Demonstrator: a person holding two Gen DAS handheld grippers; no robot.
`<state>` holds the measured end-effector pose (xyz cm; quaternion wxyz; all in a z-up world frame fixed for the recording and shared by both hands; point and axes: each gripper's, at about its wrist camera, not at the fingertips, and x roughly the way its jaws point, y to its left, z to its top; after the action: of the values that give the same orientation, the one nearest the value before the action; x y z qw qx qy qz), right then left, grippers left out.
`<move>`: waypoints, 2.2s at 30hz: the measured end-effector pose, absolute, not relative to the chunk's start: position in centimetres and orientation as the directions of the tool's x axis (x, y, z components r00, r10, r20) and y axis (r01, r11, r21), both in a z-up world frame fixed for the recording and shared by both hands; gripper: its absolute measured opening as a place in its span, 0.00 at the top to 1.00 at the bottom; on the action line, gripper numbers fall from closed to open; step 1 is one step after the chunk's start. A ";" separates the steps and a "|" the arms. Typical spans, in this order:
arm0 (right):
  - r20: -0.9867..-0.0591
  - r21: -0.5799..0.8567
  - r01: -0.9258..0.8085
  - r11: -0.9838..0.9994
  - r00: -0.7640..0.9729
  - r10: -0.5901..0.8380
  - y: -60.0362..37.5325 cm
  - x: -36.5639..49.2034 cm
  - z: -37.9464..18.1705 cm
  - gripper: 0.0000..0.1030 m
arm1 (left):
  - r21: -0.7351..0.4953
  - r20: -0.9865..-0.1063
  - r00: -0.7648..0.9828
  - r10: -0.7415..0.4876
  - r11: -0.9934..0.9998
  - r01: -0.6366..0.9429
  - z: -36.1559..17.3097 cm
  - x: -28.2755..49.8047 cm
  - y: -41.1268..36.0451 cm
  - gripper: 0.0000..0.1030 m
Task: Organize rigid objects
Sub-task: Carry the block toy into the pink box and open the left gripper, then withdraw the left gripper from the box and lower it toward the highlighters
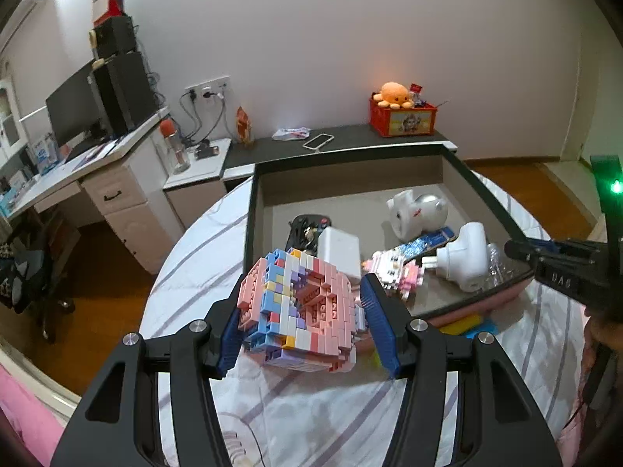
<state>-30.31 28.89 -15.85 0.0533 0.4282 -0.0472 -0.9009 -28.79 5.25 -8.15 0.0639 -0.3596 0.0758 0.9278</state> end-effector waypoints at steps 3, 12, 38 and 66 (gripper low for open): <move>-0.768 0.131 0.060 -0.990 -0.625 -0.140 28.9 -30.3 -15.8 0.81 | 0.091 -0.667 -0.741 0.072 -0.980 -0.178 -7.8 -29.3 5.5 0.45; -0.772 0.129 0.069 -0.989 -0.620 -0.144 29.0 -30.5 -15.7 0.80 | 0.008 -0.676 -0.714 0.182 -0.967 -0.254 -7.4 -33.4 6.7 0.45; -0.769 0.120 0.085 -0.989 -0.621 -0.147 28.8 -30.5 -15.6 0.79 | -0.010 -0.711 -0.683 0.170 -0.973 -0.231 -10.7 -39.8 9.2 0.13; -0.756 0.178 0.106 -0.978 -0.622 -0.205 29.8 -29.9 -15.3 0.79 | 0.029 -0.735 -0.675 0.065 -0.991 -0.128 -11.3 -30.2 5.5 0.01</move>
<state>-29.93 29.84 -15.34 0.0867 0.4263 -0.0578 -0.8986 -30.18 5.52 -11.28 0.0529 -0.3997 0.0392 0.9143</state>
